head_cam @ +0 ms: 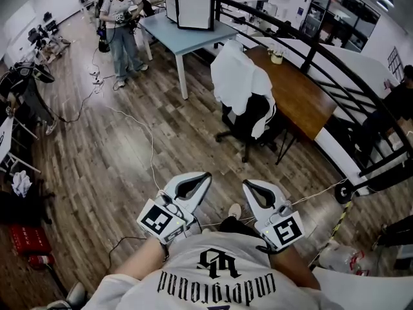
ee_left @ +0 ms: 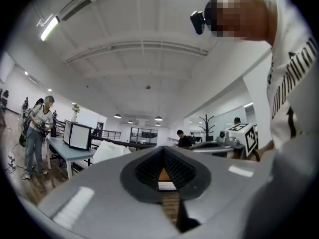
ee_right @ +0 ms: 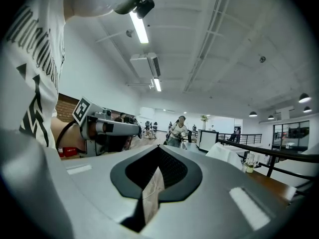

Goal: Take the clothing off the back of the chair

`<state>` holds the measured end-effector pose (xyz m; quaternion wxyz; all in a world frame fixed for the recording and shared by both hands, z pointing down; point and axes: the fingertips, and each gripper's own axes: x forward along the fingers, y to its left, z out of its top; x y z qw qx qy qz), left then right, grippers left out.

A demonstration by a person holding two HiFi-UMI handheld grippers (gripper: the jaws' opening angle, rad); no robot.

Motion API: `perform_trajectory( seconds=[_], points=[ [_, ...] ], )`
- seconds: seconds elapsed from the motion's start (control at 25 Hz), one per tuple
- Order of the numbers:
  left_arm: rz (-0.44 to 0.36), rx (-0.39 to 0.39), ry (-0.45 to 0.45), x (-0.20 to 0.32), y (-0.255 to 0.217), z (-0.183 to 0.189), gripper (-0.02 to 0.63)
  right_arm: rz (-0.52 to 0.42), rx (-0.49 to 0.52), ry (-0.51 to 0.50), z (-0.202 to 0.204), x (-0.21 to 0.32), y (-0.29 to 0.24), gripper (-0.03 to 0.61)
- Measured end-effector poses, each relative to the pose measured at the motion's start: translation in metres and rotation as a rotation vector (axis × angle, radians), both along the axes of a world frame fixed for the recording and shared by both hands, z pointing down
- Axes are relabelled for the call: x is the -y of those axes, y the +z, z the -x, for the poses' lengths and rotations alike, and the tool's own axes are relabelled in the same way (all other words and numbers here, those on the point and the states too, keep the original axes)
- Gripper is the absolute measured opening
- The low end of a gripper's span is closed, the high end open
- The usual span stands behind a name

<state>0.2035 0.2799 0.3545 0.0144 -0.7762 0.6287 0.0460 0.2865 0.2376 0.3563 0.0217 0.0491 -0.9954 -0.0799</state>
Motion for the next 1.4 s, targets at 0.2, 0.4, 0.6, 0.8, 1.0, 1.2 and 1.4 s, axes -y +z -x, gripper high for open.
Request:
perform_trajectory(
  seconds=[0.2, 0.4, 0.6, 0.8, 1.0, 1.2, 1.4],
  points=[
    [0.007, 0.008, -0.010, 0.010, 0.001, 0.016, 0.049, 0.006, 0.007, -0.010, 0.017, 0.014, 0.002, 0.000],
    [0.020, 0.011, -0.031, 0.027, 0.007, 0.038, 0.049, 0.018, 0.011, -0.030, 0.040, 0.034, 0.007, 0.000],
    [0.033, 0.017, -0.054, 0.055, 0.015, 0.060, 0.049, 0.046, 0.017, -0.043, 0.062, 0.068, 0.018, 0.000],
    [0.053, 0.014, -0.077, 0.095, 0.027, 0.091, 0.049, 0.058, 0.021, -0.058, 0.092, 0.112, 0.026, 0.000],
    [0.075, 0.003, -0.091, 0.144, 0.029, 0.118, 0.049, 0.080, 0.008, -0.065, 0.118, 0.164, 0.030, 0.000],
    [0.099, 0.008, -0.088, 0.208, 0.029, 0.140, 0.049, 0.093, 0.008, -0.069, 0.138, 0.229, 0.030, 0.000],
    [0.108, 0.030, -0.096, 0.272, 0.030, 0.157, 0.049, 0.093, 0.018, -0.050, 0.146, 0.295, 0.026, 0.000]
  ],
)
